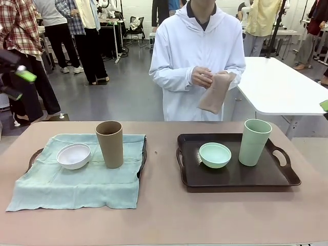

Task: Set up a tray with a mat and arrange the tableware.
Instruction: Pick up the Picnic Bowl and Reusable plastic cup from the Handle tray in front of the human's position and hold them in the air.

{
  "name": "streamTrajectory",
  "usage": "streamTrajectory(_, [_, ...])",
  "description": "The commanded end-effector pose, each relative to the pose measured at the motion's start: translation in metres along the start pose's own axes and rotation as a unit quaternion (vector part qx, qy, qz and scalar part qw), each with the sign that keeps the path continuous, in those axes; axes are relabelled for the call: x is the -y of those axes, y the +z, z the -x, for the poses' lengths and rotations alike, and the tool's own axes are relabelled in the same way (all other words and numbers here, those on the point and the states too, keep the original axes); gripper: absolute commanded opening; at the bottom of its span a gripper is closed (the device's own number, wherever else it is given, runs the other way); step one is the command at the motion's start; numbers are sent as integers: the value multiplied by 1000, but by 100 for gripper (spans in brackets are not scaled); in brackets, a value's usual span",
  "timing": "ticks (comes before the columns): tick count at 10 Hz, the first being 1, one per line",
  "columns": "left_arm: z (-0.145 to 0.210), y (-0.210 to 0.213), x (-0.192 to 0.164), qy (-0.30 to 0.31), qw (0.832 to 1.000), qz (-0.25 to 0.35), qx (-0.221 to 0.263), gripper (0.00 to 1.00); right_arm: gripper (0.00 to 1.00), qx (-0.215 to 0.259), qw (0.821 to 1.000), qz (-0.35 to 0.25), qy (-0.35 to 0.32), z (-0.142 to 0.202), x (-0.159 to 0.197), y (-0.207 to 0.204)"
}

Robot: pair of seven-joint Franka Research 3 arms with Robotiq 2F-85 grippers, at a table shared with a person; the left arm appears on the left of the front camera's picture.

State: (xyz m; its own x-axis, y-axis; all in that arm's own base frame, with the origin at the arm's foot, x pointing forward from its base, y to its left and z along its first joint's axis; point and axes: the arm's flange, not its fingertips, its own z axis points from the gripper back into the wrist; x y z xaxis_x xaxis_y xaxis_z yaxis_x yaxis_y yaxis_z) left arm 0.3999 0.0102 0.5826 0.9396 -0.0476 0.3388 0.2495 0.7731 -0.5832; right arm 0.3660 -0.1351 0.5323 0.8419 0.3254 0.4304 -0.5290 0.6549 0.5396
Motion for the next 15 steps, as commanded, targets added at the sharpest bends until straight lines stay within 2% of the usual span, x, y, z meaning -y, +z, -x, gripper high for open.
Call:
streamTrajectory(1, [-19,-37,47,-42,996,-80,-17,100,100,22,995,-13,100,-18,40,-4])
streamTrajectory(3, [-33,-71,107,-89,988,-117,-37,100,100,20,985,-6,173,-26,55,-16])
streamTrajectory(5, [-36,-123,162,-121,979,-136,-93,100,100,20,975,31,217,-36,66,-13])
streamTrajectory(7, [-52,-177,197,-107,971,-171,-131,100,100,20,968,78,238,-41,71,-15])
streamTrajectory(9, [-62,-235,234,-99,966,-201,-132,100,100,5,965,102,242,-40,81,-21])
streamTrajectory(10, [-63,-253,254,-99,966,-206,-122,100,100,-2,967,97,238,-39,87,-28])
streamTrajectory(12, [-59,-292,275,-92,962,-234,-103,100,100,-4,973,72,218,-35,99,-37])
streamTrajectory(13, [-47,-294,266,-80,961,-238,-120,100,100,4,969,90,229,-43,85,-23])
streamTrajectory(14, [-52,-281,265,-103,965,-207,-120,100,100,4,969,90,229,-43,85,-23])
streamTrajectory(15, [-52,-281,265,-103,965,-207,-120,100,100,4,969,90,229,-43,85,-23])
